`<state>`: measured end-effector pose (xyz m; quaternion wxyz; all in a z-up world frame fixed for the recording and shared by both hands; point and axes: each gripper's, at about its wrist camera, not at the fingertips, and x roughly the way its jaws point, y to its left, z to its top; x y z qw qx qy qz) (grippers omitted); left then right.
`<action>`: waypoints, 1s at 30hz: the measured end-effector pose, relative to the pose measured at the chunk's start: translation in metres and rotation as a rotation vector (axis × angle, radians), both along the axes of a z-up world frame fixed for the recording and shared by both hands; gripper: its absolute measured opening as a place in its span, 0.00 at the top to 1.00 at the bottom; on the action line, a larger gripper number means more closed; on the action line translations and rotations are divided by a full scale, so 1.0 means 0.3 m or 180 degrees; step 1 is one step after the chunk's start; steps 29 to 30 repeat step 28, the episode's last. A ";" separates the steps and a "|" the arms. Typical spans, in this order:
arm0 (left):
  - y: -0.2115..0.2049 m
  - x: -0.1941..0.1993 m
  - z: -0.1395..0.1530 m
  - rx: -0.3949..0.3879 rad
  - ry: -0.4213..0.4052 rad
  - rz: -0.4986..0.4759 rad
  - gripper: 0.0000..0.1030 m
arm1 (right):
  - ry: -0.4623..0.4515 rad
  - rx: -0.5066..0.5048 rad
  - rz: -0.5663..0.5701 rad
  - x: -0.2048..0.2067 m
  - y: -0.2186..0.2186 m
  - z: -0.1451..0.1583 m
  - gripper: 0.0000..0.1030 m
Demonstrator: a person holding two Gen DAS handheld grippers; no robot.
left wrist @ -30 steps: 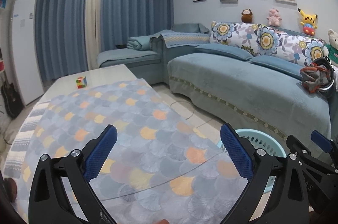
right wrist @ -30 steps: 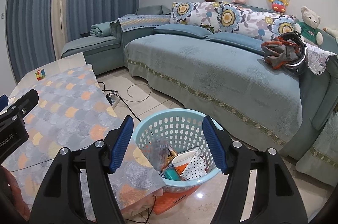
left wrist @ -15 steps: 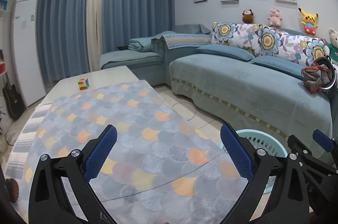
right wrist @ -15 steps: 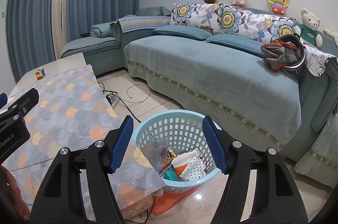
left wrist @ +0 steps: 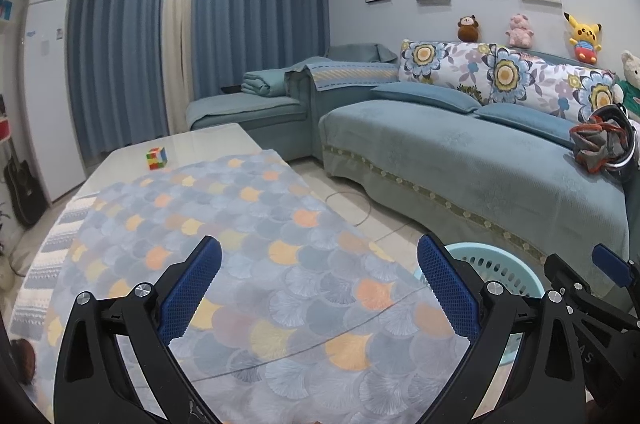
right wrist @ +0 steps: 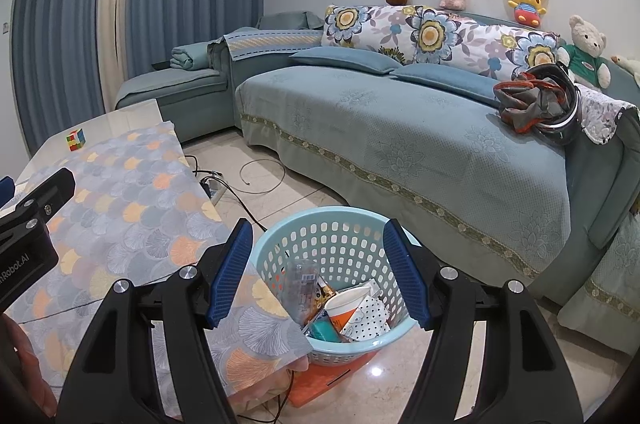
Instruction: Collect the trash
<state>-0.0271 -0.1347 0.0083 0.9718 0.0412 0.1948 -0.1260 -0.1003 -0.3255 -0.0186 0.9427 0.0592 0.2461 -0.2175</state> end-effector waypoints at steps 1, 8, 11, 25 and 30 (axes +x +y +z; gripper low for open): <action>-0.004 -0.001 0.000 0.0007 -0.0003 0.0007 0.07 | 0.0000 -0.0001 0.0001 0.000 0.000 0.000 0.38; -0.006 -0.002 0.000 0.0011 -0.0001 0.0004 0.07 | 0.0016 0.0014 0.0014 -0.005 -0.007 -0.004 0.38; -0.009 -0.004 -0.001 0.0024 -0.0004 0.0001 0.07 | 0.0025 0.0018 0.0019 -0.004 -0.009 -0.007 0.38; 0.027 0.004 -0.010 -0.0006 -0.0023 -0.0012 0.07 | 0.0015 0.0010 0.0019 0.000 -0.013 -0.008 0.38; 0.029 0.002 -0.011 0.0033 -0.0027 -0.0025 0.07 | 0.0018 -0.0002 0.0014 -0.002 -0.009 -0.005 0.38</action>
